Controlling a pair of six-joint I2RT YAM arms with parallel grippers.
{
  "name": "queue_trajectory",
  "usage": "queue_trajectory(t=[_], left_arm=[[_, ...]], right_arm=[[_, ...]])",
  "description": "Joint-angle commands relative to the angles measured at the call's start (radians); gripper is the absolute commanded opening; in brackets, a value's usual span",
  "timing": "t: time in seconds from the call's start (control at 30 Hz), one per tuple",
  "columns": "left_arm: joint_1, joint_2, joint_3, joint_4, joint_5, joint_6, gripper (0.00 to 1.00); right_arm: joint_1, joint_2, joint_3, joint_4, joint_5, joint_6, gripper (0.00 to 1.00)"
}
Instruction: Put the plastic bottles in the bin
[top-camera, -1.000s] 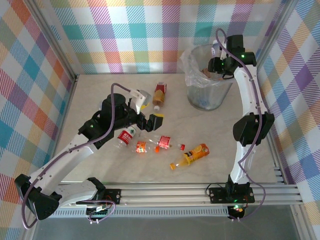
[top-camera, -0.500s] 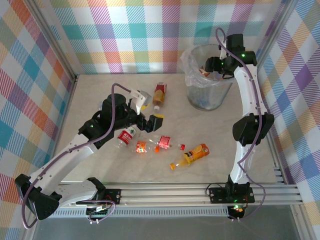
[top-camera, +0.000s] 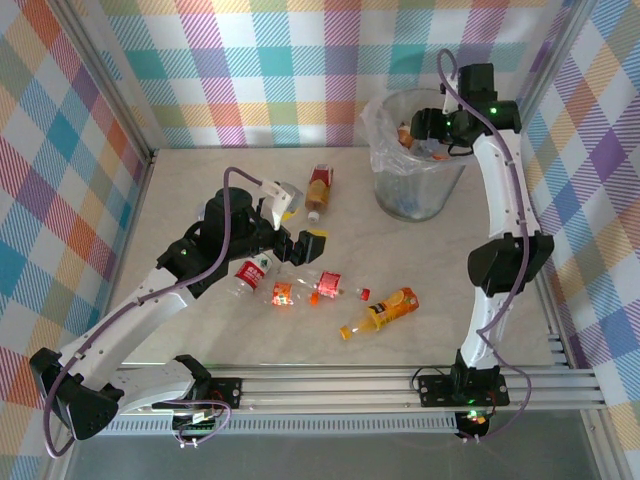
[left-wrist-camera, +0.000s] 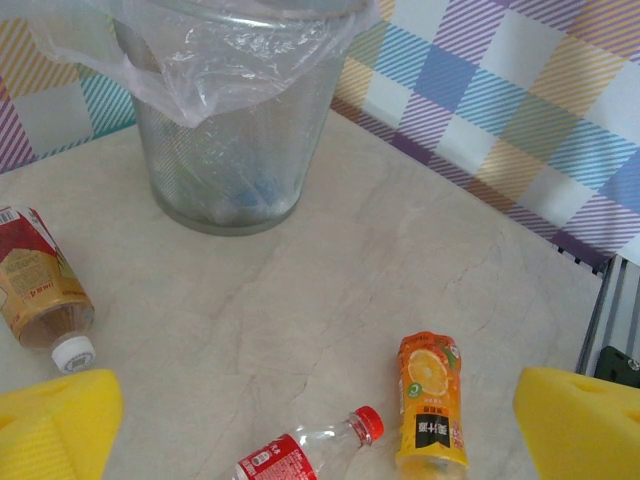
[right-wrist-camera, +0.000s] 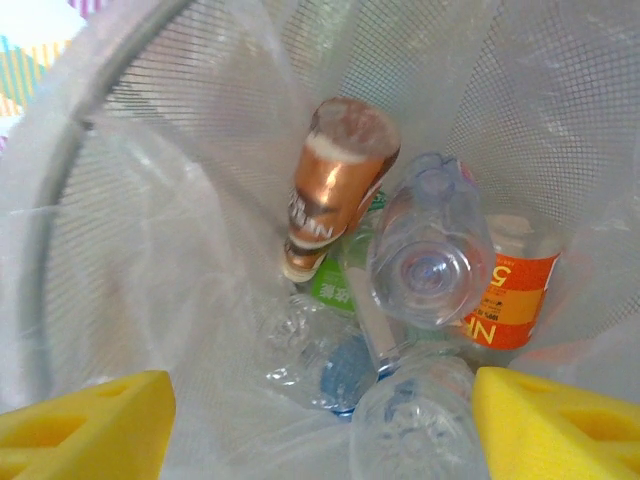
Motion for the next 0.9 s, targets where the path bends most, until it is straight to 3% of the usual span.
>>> queue_trajectory(t=[0.0,0.23,0.4,0.57,0.87], left_arm=[[-0.014,-0.012,0.011,0.002,0.025,0.014,1.0],[-0.014,-0.025,0.014,-0.01,0.062,0.039,1.0],[-0.013,-0.029,0.039,-0.063,0.099,0.091,1.0],[-0.014,-0.007,0.059,-0.094,0.151,0.116,1.0],[-0.014,0.055,0.095,-0.137,0.342,0.141,1.0]], right_arm=[[-0.003,-0.113,-0.046,0.035,-0.062,0.026,0.78],[0.001,-0.295,-0.286,0.132,-0.167,0.038,0.78],[0.038,-0.447,-0.503,0.175,-0.174,0.049,0.79],[0.115,-0.577,-0.709,0.15,-0.107,0.085,0.8],[0.187,-0.796,-1.072,0.076,0.07,0.407,0.82]])
